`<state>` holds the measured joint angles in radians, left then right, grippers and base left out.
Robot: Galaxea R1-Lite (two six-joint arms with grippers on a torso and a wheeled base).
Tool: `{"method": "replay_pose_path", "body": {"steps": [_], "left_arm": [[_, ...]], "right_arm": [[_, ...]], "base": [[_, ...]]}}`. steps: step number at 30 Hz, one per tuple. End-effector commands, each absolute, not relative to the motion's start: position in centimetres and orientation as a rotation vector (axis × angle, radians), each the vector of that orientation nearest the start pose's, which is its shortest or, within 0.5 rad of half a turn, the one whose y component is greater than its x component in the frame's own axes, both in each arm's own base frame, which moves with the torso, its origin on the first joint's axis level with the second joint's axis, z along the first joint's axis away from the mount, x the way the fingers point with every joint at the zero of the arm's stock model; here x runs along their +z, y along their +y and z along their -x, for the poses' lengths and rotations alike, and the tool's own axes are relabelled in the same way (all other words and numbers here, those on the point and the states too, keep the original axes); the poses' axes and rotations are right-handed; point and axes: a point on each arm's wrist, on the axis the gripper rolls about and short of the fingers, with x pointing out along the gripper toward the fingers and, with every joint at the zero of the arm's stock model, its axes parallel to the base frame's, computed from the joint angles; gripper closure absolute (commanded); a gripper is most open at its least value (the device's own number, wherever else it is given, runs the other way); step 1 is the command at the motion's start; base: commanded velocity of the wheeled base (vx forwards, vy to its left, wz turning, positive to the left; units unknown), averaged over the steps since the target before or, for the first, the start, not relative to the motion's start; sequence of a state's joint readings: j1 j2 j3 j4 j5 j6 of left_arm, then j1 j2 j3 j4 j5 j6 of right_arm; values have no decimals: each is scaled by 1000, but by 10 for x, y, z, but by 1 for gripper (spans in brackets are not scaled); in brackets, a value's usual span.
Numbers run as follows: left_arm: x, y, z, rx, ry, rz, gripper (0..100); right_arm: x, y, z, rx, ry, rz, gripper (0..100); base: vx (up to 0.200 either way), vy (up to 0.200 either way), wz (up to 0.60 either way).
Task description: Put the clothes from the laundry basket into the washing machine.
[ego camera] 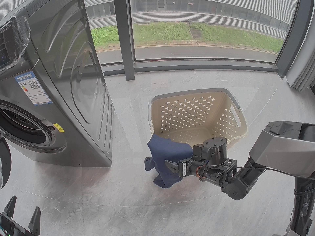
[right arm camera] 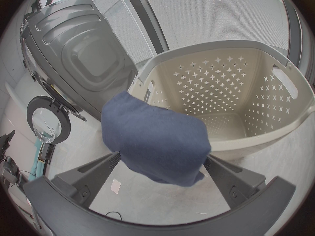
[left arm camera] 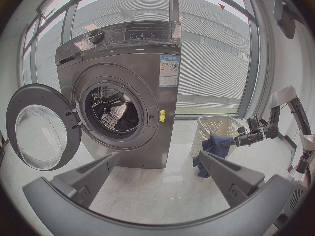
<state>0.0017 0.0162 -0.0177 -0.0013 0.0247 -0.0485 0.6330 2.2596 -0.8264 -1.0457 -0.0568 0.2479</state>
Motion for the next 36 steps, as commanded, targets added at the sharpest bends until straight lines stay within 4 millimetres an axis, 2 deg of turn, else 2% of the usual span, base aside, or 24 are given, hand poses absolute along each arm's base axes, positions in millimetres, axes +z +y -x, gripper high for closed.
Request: {"method": "replay_pose_path", "body": {"steps": [1, 5, 6, 16, 21, 22, 24, 25, 29, 30, 31, 35, 36], "left_arm": [[76, 1, 22, 28, 5, 49, 0], [76, 1, 22, 28, 5, 49, 0], [76, 1, 22, 28, 5, 49, 0], [76, 1, 22, 28, 7, 49, 0], [76, 1, 22, 28, 7, 49, 0], [76, 1, 22, 28, 7, 49, 0], [76, 1, 22, 28, 7, 51, 0], [76, 1, 22, 29, 7, 51, 0], [76, 1, 22, 29, 7, 52, 0], [76, 1, 22, 29, 7, 52, 0], [76, 1, 22, 29, 7, 54, 0], [76, 1, 22, 31, 7, 54, 0], [76, 1, 22, 31, 7, 54, 0]], "right_arm": [[22, 231, -314, 523, 434, -102, 0], [22, 232, -314, 525, 431, -103, 0], [23, 232, -315, 527, 429, -104, 100], [26, 233, -306, 548, 417, -104, 100], [51, 231, -288, 584, 365, -122, 100], [67, 227, -278, 600, 340, -134, 100], [79, 224, -268, 614, 321, -146, 100], [98, 219, -256, 638, 273, -167, 100], [135, 207, -233, 674, 153, -216, 100], [136, 206, -232, 677, 149, -218, 100], [154, 198, -220, 694, 99, -239, 100], [174, 185, -206, 718, 31, -252, 100], [185, 180, -202, 722, -17, -269, 100]], "base": [[0, 0, 0], [0, 0, 0], [0, 0, 0], [0, 0, 0], [0, 0, 0], [0, 0, 0], [0, 0, 0], [0, 0, 0], [0, 0, 0], [0, 0, 0], [0, 0, 0], [0, 0, 0], [0, 0, 0]]}}
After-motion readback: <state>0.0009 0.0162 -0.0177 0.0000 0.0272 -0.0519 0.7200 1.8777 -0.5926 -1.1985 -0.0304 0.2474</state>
